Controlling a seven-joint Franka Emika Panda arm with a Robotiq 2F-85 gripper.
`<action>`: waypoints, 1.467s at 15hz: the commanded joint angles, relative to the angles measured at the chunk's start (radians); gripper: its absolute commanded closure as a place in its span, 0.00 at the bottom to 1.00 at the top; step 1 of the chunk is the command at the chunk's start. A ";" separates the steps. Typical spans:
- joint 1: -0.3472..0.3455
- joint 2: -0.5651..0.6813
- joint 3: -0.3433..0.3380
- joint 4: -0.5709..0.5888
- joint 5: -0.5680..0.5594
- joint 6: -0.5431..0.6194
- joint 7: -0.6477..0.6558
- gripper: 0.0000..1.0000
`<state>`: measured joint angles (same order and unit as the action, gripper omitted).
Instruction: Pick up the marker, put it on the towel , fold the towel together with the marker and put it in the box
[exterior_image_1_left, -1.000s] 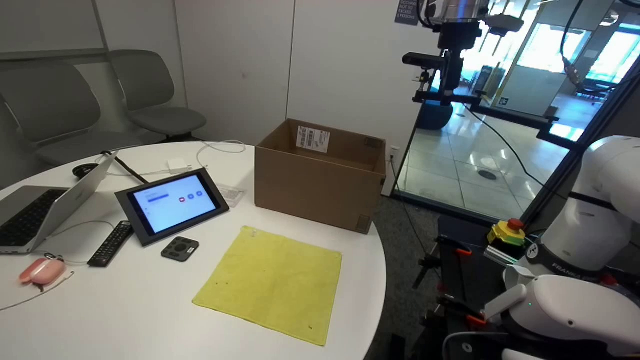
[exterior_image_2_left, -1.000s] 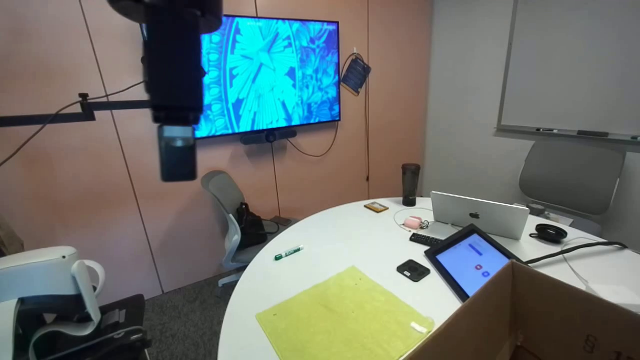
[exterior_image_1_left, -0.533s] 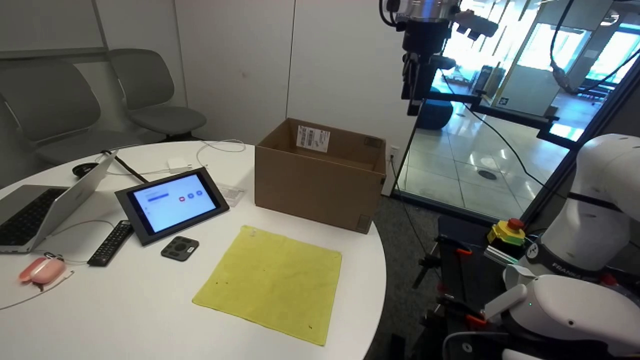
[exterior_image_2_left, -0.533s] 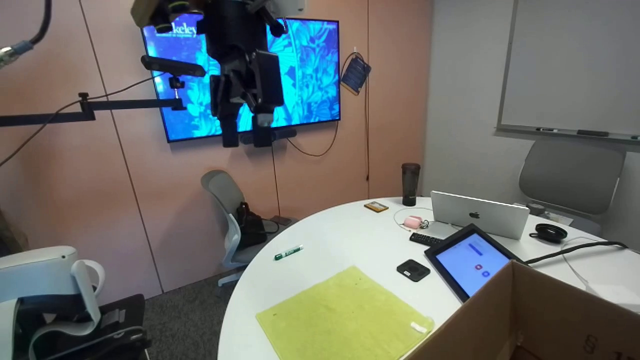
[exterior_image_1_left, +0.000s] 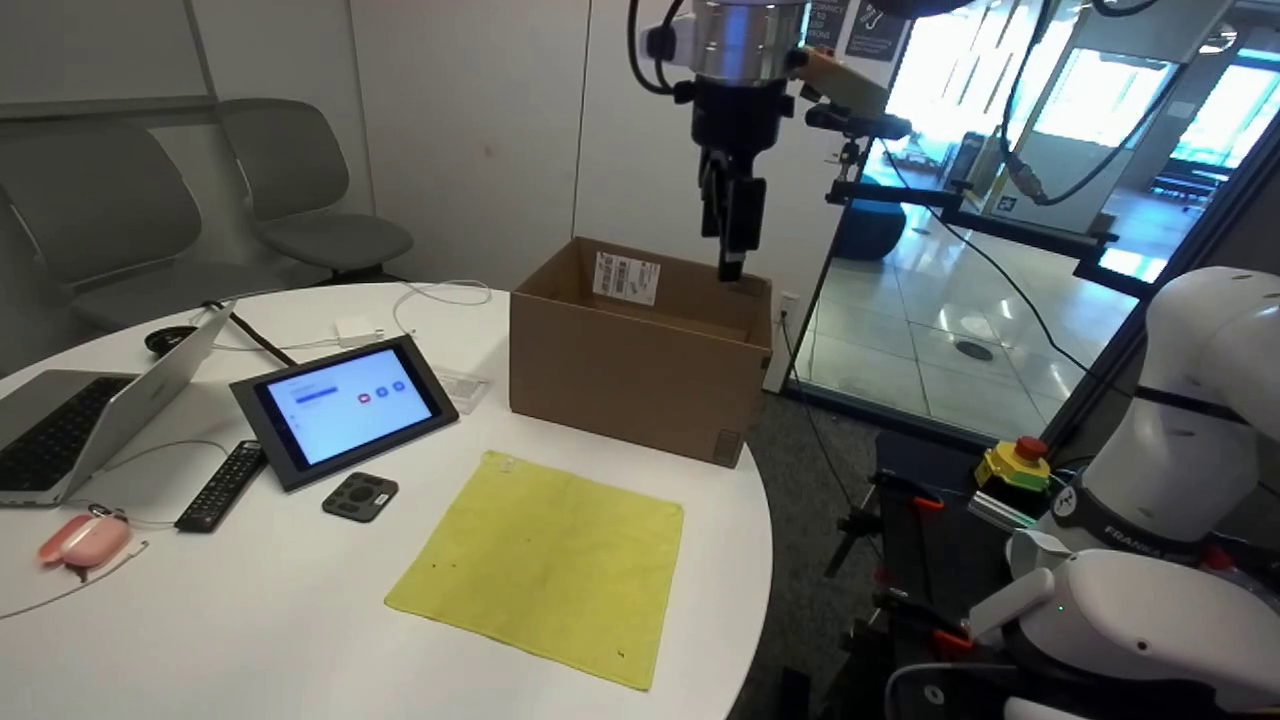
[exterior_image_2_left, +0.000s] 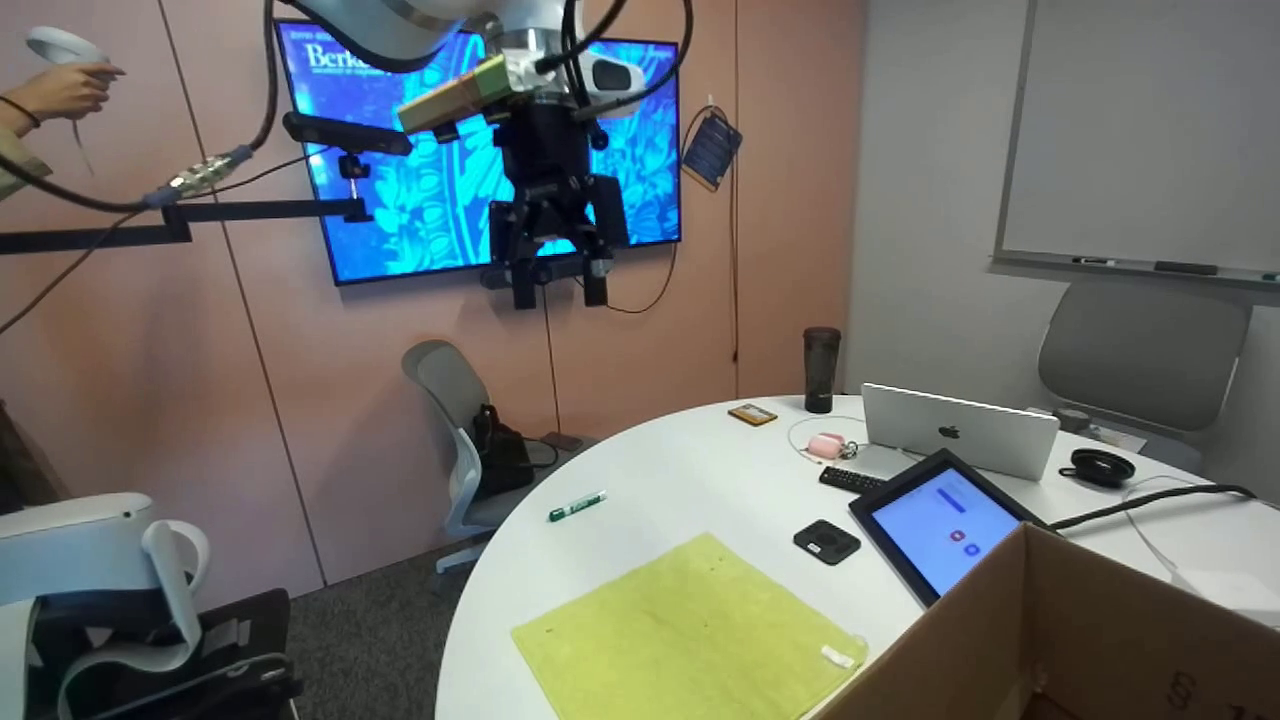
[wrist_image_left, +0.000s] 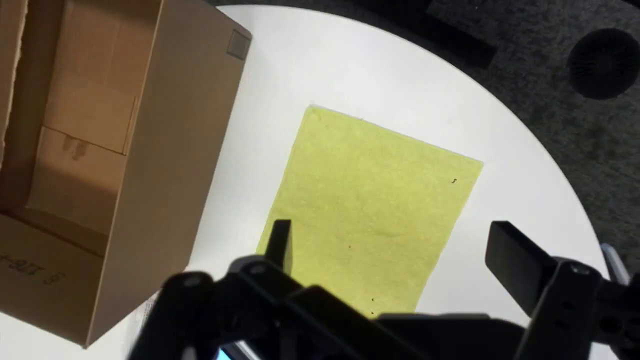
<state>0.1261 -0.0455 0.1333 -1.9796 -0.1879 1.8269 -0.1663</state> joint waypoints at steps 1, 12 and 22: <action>0.027 0.167 0.025 0.160 -0.038 0.006 0.019 0.00; 0.159 0.554 0.059 0.506 -0.042 0.074 0.056 0.00; 0.257 0.753 0.049 0.584 -0.039 0.234 0.100 0.00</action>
<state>0.3505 0.6612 0.1881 -1.4422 -0.2186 2.0346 -0.1047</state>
